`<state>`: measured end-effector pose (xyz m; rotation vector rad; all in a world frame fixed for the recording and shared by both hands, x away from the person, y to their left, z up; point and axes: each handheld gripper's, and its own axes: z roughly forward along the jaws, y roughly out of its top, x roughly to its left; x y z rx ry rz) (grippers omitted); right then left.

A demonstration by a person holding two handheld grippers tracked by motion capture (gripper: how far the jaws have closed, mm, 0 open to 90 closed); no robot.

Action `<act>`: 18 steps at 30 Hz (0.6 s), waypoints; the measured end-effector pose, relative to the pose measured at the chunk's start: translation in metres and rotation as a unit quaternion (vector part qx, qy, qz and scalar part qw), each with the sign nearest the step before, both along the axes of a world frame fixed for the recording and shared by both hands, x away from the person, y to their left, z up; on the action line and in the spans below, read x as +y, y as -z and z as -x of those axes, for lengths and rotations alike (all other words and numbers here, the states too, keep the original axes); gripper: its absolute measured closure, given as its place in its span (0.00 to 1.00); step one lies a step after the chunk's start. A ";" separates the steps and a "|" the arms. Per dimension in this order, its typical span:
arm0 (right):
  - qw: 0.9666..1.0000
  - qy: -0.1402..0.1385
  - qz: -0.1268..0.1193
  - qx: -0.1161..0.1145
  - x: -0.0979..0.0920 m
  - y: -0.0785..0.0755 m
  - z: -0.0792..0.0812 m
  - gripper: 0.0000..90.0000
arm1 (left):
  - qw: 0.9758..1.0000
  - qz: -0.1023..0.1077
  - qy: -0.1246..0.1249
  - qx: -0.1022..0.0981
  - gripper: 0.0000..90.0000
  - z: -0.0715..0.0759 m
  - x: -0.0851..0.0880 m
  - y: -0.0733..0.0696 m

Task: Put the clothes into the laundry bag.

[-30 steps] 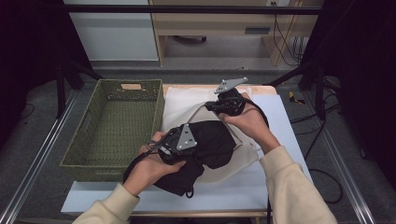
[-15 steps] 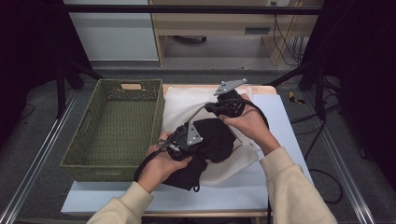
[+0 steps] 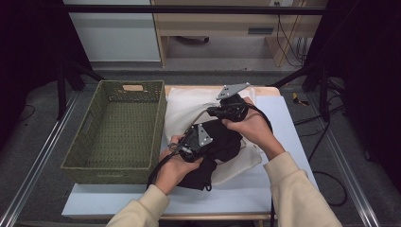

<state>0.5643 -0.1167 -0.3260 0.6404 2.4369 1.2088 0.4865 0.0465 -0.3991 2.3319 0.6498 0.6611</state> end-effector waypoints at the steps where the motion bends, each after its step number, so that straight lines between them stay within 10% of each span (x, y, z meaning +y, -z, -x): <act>1: 1.000 0.001 0.000 0.001 0.000 0.000 0.000 0.97 | 1.000 0.002 -0.006 -0.001 0.70 -0.001 -0.001 0.003; 18: 1.000 -0.009 0.000 0.006 0.001 0.006 0.004 0.97 | 0.998 0.012 -0.052 -0.021 0.70 -0.013 -0.010 0.032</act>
